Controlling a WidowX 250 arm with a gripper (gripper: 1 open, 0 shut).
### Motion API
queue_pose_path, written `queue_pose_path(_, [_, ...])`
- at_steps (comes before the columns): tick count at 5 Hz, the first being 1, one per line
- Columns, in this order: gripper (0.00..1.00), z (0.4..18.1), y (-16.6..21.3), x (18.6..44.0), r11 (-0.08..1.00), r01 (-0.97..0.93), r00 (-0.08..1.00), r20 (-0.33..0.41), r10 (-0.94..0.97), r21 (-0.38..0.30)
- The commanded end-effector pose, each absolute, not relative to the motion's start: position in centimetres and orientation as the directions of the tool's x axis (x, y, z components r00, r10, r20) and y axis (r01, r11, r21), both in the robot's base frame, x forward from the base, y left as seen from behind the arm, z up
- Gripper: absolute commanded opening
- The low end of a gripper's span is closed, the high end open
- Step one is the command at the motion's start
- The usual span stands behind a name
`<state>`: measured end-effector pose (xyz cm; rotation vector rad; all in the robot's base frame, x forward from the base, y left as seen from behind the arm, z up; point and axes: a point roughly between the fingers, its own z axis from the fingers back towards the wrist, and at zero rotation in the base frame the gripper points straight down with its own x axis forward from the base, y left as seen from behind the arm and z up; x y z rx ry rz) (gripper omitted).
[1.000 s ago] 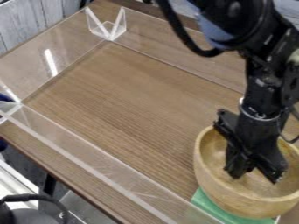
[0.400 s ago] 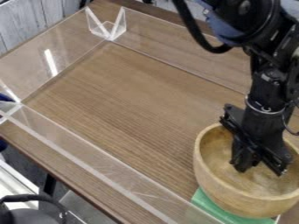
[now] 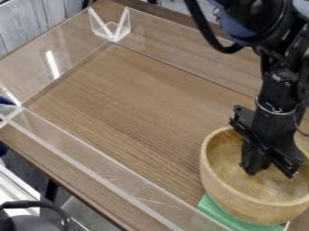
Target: Put the green block in the brown bowl
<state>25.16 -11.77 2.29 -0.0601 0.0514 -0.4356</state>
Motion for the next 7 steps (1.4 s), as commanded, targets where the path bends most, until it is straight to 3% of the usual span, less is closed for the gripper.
queue_pose_path(1, [0.0, 1.37, -11.7, 25.37, 0.904, 0.421, 0.904, -0.046, -0.425, -0.075])
queue_pose_path(7, [0.0, 0.67, -11.73, 25.28, 0.9, 0.425, 0.892, -0.122, -0.435, -0.101])
